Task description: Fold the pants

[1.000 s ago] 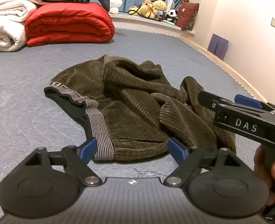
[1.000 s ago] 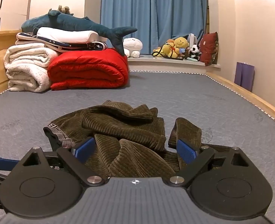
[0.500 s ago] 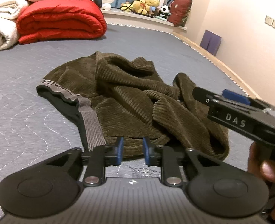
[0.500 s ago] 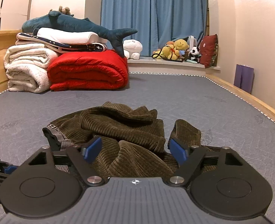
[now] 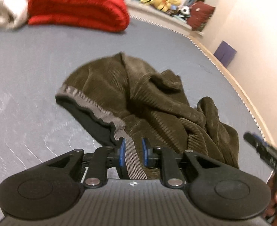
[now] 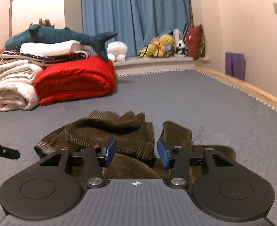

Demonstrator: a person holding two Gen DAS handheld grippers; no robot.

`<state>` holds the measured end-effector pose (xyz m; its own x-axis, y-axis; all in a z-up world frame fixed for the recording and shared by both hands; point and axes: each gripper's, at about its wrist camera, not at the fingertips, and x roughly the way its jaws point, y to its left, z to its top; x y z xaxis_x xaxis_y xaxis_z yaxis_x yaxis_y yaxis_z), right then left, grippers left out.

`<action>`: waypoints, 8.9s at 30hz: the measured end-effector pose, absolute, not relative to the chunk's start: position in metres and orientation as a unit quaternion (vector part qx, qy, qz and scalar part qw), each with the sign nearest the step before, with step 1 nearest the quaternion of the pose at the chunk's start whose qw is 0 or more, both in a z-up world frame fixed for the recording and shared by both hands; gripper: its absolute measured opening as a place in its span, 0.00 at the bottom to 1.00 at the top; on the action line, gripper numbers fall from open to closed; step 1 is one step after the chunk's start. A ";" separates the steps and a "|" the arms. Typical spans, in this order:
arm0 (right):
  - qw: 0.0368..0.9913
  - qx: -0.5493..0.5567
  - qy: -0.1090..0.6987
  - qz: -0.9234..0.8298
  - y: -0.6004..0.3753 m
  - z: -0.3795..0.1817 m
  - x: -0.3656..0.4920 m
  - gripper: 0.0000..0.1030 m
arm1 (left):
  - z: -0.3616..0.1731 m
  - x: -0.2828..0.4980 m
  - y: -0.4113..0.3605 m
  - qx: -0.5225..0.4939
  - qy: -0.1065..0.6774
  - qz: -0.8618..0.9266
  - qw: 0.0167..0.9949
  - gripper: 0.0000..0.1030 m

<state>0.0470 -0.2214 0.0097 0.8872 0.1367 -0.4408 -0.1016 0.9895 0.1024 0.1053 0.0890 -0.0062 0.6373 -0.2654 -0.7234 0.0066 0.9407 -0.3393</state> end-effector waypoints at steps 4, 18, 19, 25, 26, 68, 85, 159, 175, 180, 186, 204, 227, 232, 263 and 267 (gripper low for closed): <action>0.954 0.042 0.284 0.087 -0.215 -0.002 0.057 0.54 | -0.039 0.130 0.095 -0.182 0.459 -0.065 0.867 0.35; 0.935 -0.108 0.311 0.129 -0.158 -0.062 0.076 0.76 | -0.110 0.172 0.070 -0.211 0.510 -0.028 0.833 0.60; 0.934 -0.113 0.314 0.124 -0.158 -0.065 0.080 0.76 | -0.111 0.173 0.066 -0.203 0.506 -0.026 0.838 0.64; 0.929 -0.113 0.332 0.115 -0.163 -0.078 0.092 0.76 | -0.113 0.170 0.038 -0.133 0.481 -0.023 0.867 0.77; 0.929 -0.110 0.334 0.115 -0.164 -0.079 0.092 0.75 | -0.114 0.170 0.035 -0.126 0.478 -0.021 0.869 0.76; 0.874 -0.260 0.313 0.264 -0.220 -0.051 0.018 0.14 | -0.019 0.021 0.209 -0.136 0.469 0.069 0.870 0.33; 0.863 -0.319 0.277 0.276 -0.179 -0.066 0.007 0.52 | -0.048 -0.008 0.113 0.088 0.497 -0.222 0.834 0.57; 0.907 0.053 0.390 0.150 -0.300 -0.049 0.210 0.18 | -0.018 0.053 0.052 0.089 0.420 -0.115 0.896 0.13; 0.909 0.311 0.173 -0.218 -0.524 0.015 0.021 0.09 | 0.012 0.044 0.011 0.066 0.388 -0.173 0.903 0.14; 0.808 0.398 0.308 -0.306 -0.589 -0.069 -0.001 0.09 | 0.001 0.041 -0.005 0.085 0.399 -0.191 0.893 0.16; 0.821 0.387 0.294 -0.299 -0.591 -0.062 0.004 0.10 | -0.005 0.040 -0.016 0.087 0.400 -0.207 0.889 0.28; 0.896 0.275 0.231 -0.261 -0.578 -0.027 0.035 0.57 | -0.086 0.001 -0.081 0.234 0.448 -0.357 0.785 0.15; 0.867 0.193 0.342 -0.307 -0.539 -0.099 0.199 0.11 | -0.035 0.056 -0.012 0.081 0.416 -0.270 0.865 0.51; 0.871 0.138 0.330 -0.336 -0.524 -0.110 0.212 0.06 | -0.023 0.073 0.012 0.035 0.410 -0.207 0.888 0.51; 0.996 0.006 0.088 0.025 -0.297 0.109 0.063 0.66 | -0.025 0.092 0.179 -0.078 0.450 0.025 0.889 0.41; 0.988 0.029 0.134 0.078 -0.259 0.106 0.055 0.64 | 0.003 0.083 0.176 -0.117 0.411 0.027 0.904 0.46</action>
